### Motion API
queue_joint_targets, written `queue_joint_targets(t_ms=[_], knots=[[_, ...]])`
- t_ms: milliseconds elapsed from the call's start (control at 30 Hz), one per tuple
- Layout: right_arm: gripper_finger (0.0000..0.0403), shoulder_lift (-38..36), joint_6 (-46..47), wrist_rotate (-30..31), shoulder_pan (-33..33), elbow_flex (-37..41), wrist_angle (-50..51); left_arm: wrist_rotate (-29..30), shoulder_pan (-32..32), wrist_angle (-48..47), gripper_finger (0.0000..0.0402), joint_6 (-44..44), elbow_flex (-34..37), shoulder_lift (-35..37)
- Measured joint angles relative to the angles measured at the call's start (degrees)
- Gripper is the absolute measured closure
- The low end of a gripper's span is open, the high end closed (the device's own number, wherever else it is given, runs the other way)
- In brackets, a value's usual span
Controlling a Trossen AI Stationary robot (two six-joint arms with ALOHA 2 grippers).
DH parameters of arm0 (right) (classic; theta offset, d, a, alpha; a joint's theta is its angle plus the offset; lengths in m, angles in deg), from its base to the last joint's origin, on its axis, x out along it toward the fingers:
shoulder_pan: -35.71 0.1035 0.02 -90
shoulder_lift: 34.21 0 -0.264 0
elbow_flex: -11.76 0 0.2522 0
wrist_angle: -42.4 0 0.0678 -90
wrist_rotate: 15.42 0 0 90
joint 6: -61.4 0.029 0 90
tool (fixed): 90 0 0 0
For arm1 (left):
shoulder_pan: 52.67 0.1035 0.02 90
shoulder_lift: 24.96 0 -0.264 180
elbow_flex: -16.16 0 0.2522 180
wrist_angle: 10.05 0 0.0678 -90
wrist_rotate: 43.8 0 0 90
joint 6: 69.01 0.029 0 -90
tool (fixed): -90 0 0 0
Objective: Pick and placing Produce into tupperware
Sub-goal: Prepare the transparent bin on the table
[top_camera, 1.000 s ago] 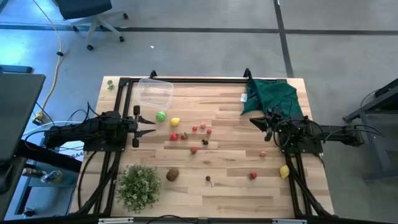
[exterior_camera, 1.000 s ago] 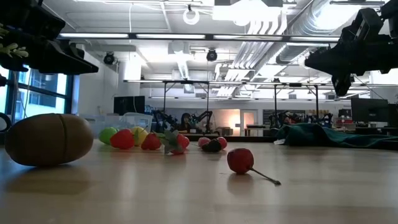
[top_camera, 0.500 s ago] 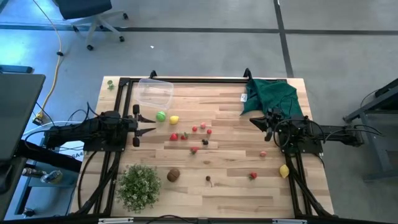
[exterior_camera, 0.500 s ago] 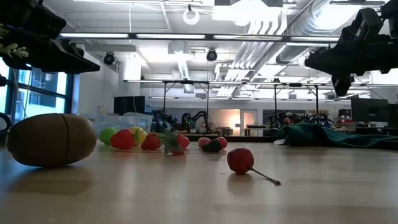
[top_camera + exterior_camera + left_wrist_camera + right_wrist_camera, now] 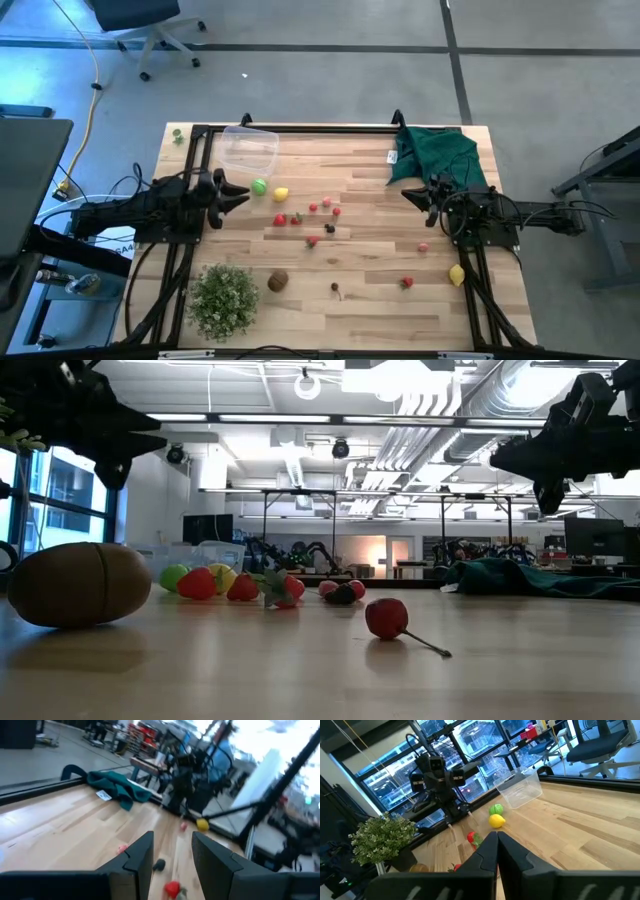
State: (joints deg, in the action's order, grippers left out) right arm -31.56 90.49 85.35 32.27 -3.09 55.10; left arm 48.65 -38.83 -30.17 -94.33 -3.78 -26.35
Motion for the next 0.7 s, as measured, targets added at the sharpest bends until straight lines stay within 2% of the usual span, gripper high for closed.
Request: queue_joint_targets(t_ms=[133, 267, 467, 567, 700], knots=[[0.0402, 0.00, 4.97, 0.01, 0.00, 0.00, 0.00, 3.80, 0.00, -0.05, 0.0279, -3.62, 0.00, 0.00], [0.0402, 0.00, 15.27, 0.11, -0.01, 0.00, 0.00, 4.72, 0.02, 0.08, 0.0279, -3.49, 0.00, -0.02], [0.0402, 0.01, 17.21, 0.24, -0.02, 0.09, -3.46, 6.00, 0.02, 1.94, 0.0279, -2.37, 0.04, -0.03], [0.0402, 0.00, 15.66, 0.19, -0.07, 0.09, -11.77, 6.41, 0.01, 13.66, 0.0279, 3.84, 0.06, -0.05], [0.0402, 0.00, 11.89, 0.74, -0.07, -0.96, -21.43, 6.44, 0.01, 31.42, 0.0279, 16.40, -0.88, -0.03]])
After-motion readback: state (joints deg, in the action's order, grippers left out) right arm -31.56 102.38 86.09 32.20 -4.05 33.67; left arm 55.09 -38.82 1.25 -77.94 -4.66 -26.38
